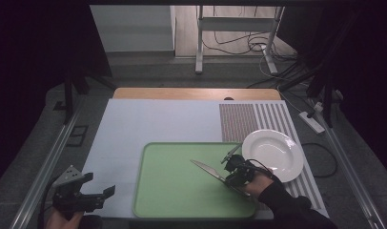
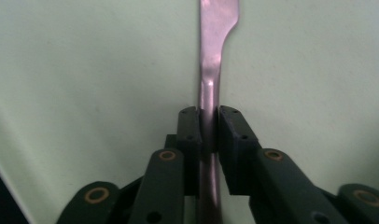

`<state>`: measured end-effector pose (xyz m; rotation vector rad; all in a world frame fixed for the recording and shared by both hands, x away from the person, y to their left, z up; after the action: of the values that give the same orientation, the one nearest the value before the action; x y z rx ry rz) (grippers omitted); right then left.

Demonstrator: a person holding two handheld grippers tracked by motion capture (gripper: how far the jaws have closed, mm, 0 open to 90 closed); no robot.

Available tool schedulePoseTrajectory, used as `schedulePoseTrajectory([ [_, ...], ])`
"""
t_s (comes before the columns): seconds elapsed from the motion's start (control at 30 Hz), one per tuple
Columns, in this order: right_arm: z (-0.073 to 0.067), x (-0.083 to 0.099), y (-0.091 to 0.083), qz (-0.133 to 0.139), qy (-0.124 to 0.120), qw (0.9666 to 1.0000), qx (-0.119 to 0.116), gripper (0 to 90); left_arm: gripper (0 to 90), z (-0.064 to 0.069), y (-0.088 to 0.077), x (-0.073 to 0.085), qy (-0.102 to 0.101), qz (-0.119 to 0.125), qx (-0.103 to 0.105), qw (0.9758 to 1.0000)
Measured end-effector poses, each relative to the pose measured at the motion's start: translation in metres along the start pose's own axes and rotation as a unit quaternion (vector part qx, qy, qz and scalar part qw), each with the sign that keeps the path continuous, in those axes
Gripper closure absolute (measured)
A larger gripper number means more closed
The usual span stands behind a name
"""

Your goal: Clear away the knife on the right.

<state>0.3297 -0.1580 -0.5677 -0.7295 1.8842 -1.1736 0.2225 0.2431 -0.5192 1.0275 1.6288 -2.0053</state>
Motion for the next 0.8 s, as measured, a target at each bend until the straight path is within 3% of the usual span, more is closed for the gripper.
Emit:
schedulePoseTrajectory([
  [0.03,0.001,-0.003,-0.002,0.006,-0.005,1.0000,0.003,70.3,3.4,0.000,0.000,0.000,0.000,-0.001,0.000,1.0000],
  [0.1,-0.002,-0.012,-0.007,0.016,-0.032,0.9993,0.005,88.6,3.4,0.000,0.000,0.000,0.000,-0.001,0.000,1.0000],
  [0.17,-0.004,-0.016,-0.009,0.022,-0.044,0.9988,0.006,90.0,3.4,0.000,0.000,0.000,-0.001,-0.001,0.000,1.0000],
  [0.2,-0.008,-0.030,-0.007,0.031,-0.067,0.9973,0.001,90.0,3.4,0.000,0.000,0.000,0.000,-0.001,0.000,1.0000],
  [0.33,-0.013,-0.051,0.013,0.021,-0.107,0.9941,-0.005,90.0,3.4,0.000,0.000,0.000,-0.002,-0.001,0.001,1.0000],
  [0.57,-0.009,-0.066,0.036,0.011,-0.100,0.9948,-0.015,90.0,3.4,-0.001,0.000,0.000,-0.003,0.001,0.001,1.0000],
  [0.7,-0.001,-0.065,0.032,0.007,-0.088,0.9961,0.001,90.0,3.6,-0.001,0.000,0.000,-0.004,0.000,0.001,1.0000],
  [0.8,0.017,-0.055,0.022,-0.001,-0.067,0.9973,0.032,90.0,3.7,-0.001,0.000,0.000,-0.001,0.000,-0.001,1.0000],
])
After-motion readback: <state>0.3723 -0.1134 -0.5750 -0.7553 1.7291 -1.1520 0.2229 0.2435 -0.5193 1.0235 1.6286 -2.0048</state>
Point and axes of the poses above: each handheld gripper's, and its own axes: y roughly forward along the jaws, x roughly out of its underside, z roughly to its right, the point moved 8 cm from there along y, roughly forward along the jaws, and after that the axes turned 10 degrees about -x, right-handed, at the moved point
